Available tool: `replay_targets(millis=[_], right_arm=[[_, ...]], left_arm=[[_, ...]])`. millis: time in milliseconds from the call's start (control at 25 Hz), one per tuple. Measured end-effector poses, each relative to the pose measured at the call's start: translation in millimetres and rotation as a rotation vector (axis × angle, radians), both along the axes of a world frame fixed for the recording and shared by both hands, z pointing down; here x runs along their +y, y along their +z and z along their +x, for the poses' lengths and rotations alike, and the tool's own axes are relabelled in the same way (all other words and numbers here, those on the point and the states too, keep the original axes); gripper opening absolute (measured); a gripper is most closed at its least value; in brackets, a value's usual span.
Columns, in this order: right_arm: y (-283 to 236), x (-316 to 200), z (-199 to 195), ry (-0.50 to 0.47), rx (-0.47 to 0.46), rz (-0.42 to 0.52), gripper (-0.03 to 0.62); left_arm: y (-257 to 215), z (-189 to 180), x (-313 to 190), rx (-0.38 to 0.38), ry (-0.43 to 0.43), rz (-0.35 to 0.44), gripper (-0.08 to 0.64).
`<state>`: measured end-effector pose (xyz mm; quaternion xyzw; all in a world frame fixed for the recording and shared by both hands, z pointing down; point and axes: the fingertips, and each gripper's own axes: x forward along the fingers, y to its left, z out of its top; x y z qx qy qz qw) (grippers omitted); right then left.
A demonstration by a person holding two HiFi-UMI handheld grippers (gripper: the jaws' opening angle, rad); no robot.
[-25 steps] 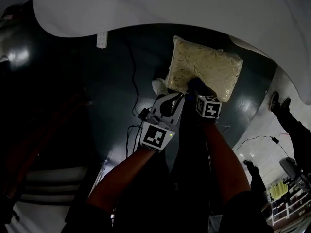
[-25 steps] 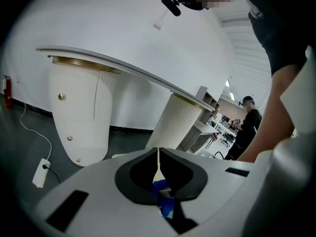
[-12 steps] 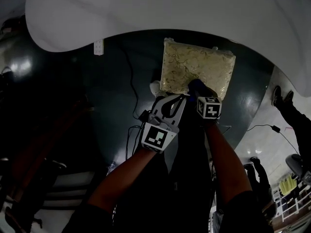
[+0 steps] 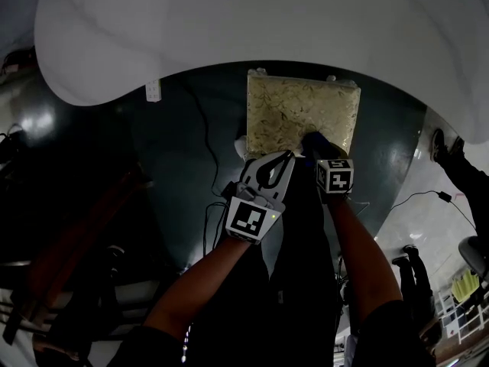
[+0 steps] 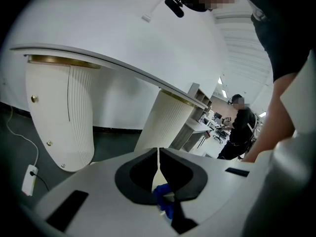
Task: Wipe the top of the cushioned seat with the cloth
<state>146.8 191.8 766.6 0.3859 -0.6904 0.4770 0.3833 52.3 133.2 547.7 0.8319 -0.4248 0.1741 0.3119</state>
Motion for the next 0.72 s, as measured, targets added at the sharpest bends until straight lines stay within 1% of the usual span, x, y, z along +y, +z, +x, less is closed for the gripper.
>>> replay_targets(millis=[160, 280, 440, 600, 720], right_arm=[[-5, -5, 12, -0.038, 0.012, 0.002, 0.163], [-4, -5, 23, -0.035, 0.017, 0.0, 0.164], [-8, -8, 35, -0.044, 0.027, 0.008, 0.164], [-3, -8, 49, -0.034, 0.019, 0.009, 0.164], [3, -8, 60, -0.015, 0.015, 0.015, 0.164]], left_arm=[[1, 7, 0, -0.018, 0.025, -0.005, 0.023], [3, 12, 2, -0.016, 0.026, -0.012, 0.023], [4, 21, 3, -0.026, 0.049, -0.012, 0.023], [11, 33, 4, 0.014, 0.018, 0.0, 0.023], [16, 41, 2, 0.02, 0.018, 0.0, 0.023]])
